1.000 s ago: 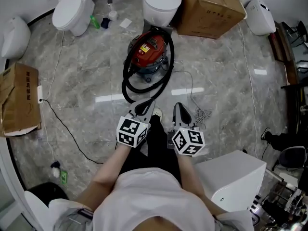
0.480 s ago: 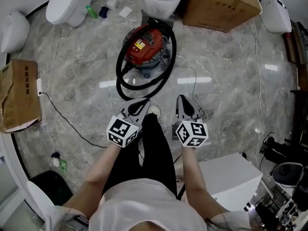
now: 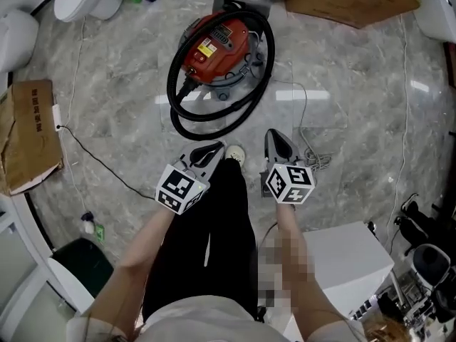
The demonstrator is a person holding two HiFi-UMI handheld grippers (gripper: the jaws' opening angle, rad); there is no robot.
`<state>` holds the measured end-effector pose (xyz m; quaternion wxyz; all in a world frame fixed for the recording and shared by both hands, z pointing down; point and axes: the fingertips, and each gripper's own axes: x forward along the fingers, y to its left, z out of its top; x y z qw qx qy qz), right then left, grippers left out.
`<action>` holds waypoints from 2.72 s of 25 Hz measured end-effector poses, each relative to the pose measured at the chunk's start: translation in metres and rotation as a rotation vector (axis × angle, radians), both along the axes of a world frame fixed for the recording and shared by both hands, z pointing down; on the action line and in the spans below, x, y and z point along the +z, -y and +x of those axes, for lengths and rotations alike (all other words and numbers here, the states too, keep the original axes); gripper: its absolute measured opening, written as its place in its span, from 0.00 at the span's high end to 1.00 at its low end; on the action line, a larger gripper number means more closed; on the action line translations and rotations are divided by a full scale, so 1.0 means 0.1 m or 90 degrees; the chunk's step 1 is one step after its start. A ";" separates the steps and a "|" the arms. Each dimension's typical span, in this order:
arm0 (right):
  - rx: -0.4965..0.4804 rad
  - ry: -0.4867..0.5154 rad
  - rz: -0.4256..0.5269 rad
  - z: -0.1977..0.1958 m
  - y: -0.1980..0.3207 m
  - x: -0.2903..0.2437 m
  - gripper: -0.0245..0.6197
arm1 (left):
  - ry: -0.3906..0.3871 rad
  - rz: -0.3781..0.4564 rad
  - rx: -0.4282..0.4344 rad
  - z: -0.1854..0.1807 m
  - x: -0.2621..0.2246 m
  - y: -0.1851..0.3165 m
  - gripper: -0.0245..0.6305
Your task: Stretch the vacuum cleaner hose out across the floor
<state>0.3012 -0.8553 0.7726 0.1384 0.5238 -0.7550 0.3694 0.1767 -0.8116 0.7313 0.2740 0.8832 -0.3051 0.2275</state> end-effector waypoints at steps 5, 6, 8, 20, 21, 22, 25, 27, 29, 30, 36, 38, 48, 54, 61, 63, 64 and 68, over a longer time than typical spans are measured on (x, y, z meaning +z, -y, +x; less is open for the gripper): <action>-0.001 0.008 -0.040 -0.05 0.15 0.72 0.94 | -0.002 -0.027 0.019 0.05 0.66 0.22 0.95; -0.001 0.010 -0.043 -0.05 0.18 0.86 0.94 | 0.000 -0.031 0.025 0.06 0.81 0.26 0.95; 0.007 0.021 -0.047 -0.04 0.25 1.14 0.94 | 0.014 -0.037 0.055 0.09 1.13 0.32 0.95; 0.036 0.065 -0.081 -0.27 0.32 2.58 0.94 | 0.077 -0.030 0.136 -0.02 2.66 0.43 0.95; 0.035 0.065 -0.085 -0.30 0.32 2.67 0.94 | 0.081 -0.032 0.137 -0.03 2.80 0.43 0.95; 0.032 0.066 -0.087 -0.32 0.31 2.76 0.94 | 0.085 -0.035 0.138 -0.03 2.93 0.41 0.95; 0.024 0.071 -0.097 -0.36 0.28 3.02 0.94 | 0.094 -0.044 0.138 -0.02 3.25 0.37 0.95; 0.029 0.075 -0.107 -0.36 0.28 3.20 0.93 | 0.096 -0.055 0.130 -0.03 3.45 0.37 0.95; 0.047 0.076 -0.116 -0.33 0.31 3.38 0.93 | 0.101 -0.067 0.122 -0.06 3.64 0.40 0.95; 0.058 0.075 -0.120 -0.31 0.32 3.47 0.93 | 0.106 -0.072 0.120 -0.07 3.74 0.42 0.95; 0.070 0.087 -0.174 -0.34 0.30 4.03 0.93 | 0.166 -0.076 0.111 -0.14 4.24 0.54 0.95; 0.076 0.119 -0.203 -0.41 0.29 4.19 0.93 | 0.185 -0.081 0.113 -0.16 4.38 0.58 0.94; 0.121 0.156 -0.273 -0.55 0.38 4.78 0.87 | 0.296 -0.124 0.208 -0.22 5.06 0.48 0.53; 0.198 0.225 -0.345 -0.56 0.35 5.15 0.65 | 0.323 -0.169 0.232 -0.26 5.45 0.34 0.46; 0.224 0.255 -0.379 -0.65 0.41 5.48 0.64 | 0.332 -0.202 0.253 -0.27 5.77 0.32 0.46; 0.225 0.250 -0.383 -0.68 0.44 5.57 0.64 | 0.338 -0.214 0.264 -0.26 5.87 0.31 0.46; 0.228 0.250 -0.386 -0.70 0.45 5.62 0.64 | 0.345 -0.223 0.273 -0.27 5.93 0.30 0.46; 0.258 0.233 -0.400 -0.70 0.46 5.81 0.64 | 0.388 -0.247 0.313 -0.27 6.13 0.23 0.46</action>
